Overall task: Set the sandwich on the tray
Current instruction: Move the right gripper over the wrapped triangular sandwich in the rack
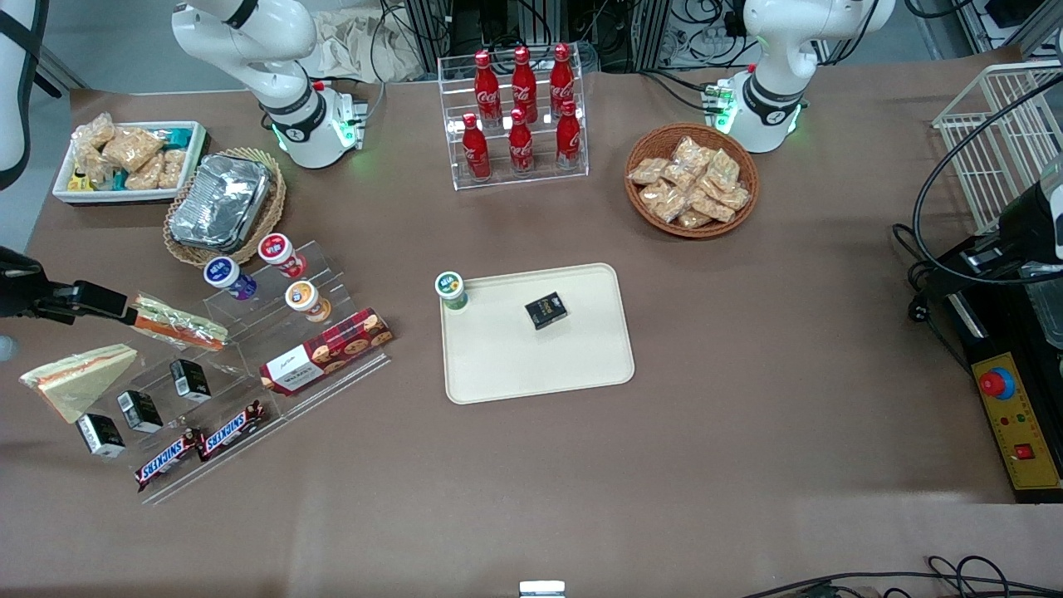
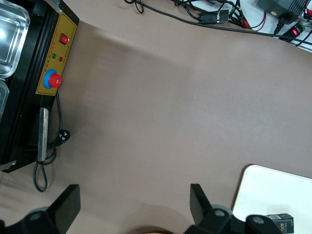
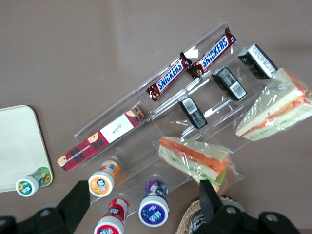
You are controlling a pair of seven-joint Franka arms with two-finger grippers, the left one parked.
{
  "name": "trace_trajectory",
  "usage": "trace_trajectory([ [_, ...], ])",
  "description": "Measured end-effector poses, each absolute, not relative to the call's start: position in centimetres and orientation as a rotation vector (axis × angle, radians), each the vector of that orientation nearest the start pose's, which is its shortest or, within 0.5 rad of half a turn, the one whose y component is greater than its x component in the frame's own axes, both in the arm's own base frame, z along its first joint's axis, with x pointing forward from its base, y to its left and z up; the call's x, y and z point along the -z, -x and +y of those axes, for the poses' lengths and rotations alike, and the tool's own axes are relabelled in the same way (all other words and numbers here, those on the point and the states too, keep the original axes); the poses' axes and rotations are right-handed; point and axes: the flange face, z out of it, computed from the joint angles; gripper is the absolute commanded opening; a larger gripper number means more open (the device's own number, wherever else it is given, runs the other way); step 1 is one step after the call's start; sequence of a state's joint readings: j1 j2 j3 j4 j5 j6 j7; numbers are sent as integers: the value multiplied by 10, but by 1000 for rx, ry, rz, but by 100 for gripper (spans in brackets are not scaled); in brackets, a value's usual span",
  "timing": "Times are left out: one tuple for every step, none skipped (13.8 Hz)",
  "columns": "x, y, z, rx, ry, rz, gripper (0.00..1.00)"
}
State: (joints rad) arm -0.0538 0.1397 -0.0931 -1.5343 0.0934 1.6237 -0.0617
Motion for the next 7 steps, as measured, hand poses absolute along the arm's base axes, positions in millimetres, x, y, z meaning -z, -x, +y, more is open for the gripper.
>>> trace_trajectory([
  [-566, -593, -75, -69, 3052, 141, 100],
  [-566, -593, -74, -73, 3052, 142, 100],
  [-567, -592, -74, -71, 3052, 143, 100],
  [-568, -592, -74, -68, 3052, 145, 100],
  [-570, -592, -74, -65, 3052, 146, 100],
  [-570, -591, -75, -63, 3052, 147, 100],
  [-571, -591, -75, -61, 3052, 149, 100],
])
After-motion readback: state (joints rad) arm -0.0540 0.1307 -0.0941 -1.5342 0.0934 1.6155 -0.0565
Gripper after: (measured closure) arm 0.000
